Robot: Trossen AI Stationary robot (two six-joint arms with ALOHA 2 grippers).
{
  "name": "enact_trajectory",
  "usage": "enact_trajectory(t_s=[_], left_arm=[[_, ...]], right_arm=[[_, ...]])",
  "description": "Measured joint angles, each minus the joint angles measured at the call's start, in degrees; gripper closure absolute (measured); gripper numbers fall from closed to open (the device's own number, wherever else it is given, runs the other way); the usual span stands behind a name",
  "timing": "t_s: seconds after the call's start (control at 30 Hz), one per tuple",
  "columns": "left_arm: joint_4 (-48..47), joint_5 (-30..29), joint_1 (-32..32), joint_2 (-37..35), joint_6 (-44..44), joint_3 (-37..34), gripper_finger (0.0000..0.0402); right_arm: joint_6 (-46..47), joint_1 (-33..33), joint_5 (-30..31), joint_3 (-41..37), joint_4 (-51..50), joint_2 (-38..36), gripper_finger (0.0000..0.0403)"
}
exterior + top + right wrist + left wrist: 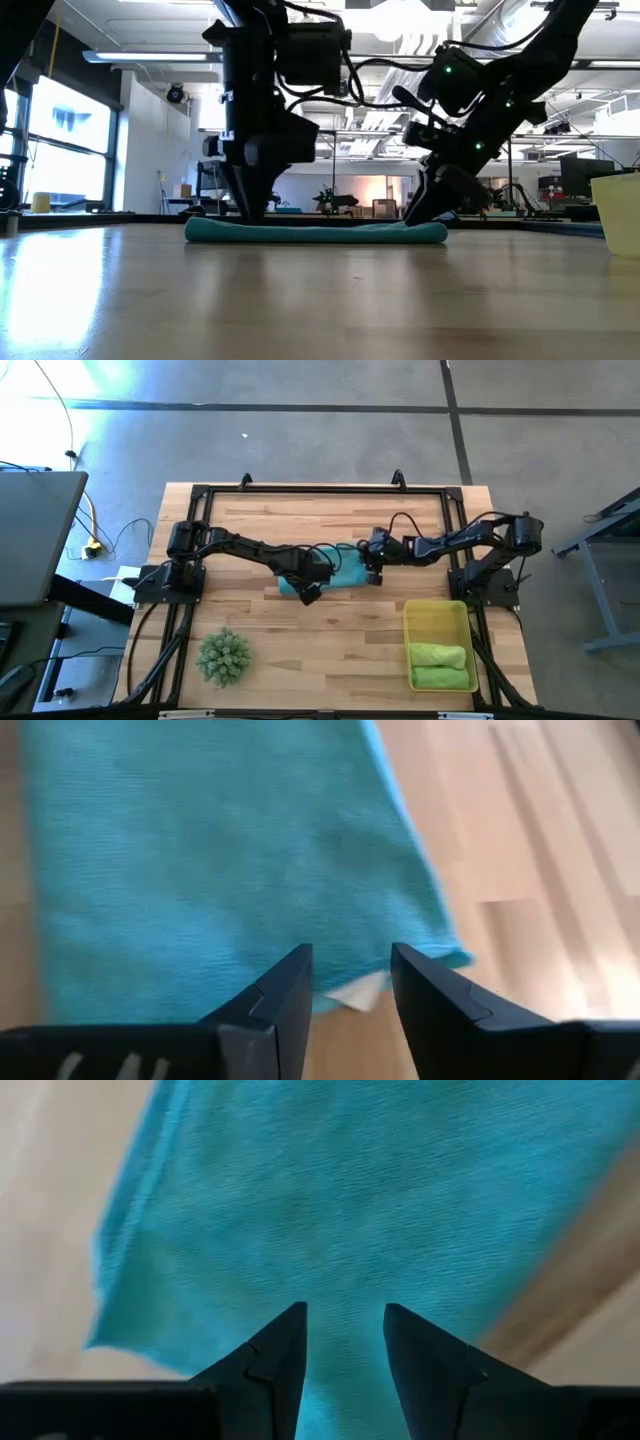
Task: Roll microfiber towels into tight, uniform cylinder then place into a basket
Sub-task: Fold the blue microfiber cloth
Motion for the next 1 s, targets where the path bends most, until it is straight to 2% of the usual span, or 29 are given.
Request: enact_trajectory(t_s=[0.17, 0.37, 0.47, 0.63, 0.77, 0.87, 1.0], left_arm=[[3.2, 5.8, -1.1, 2.0, 0.0, 0.0, 0.0275], [5.1, 7.7, -2.4, 4.9, 0.0, 0.2, 0.0275], [8.6, 8.5, -2.8, 5.0, 0.0, 0.2, 0.0275], [19.0, 12.0, -2.9, 4.3, 0.5, 0.0, 0.0275], [25.8, 15.0, -2.9, 3.9, 6.3, 0.0, 0.0275], [24.6, 14.1, -2.9, 3.8, 10.7, 2.5, 0.0275], [18.1, 9.2, -2.8, 3.7, 16.7, 6.6, 0.0275]], right_arm=[[1.5, -2.6, -0.9, 0.0, 2.1, 0.0, 0.0275], [10.6, -1.7, -12.4, 0.0, 3.0, -0.2, 0.0275], [15.7, -0.4, -15.0, 0.0, 2.1, 0.0, 0.0275], [21.8, 2.0, -15.2, 0.0, -0.6, 0.0, 0.0275], [23.0, 3.4, -14.6, 0.0, -5.1, 0.0, 0.0275], [22.1, 4.0, -11.4, 0.2, -8.6, -0.1, 0.0275], [16.5, 3.9, -6.9, 0.2, -11.6, -0.2, 0.0275]])
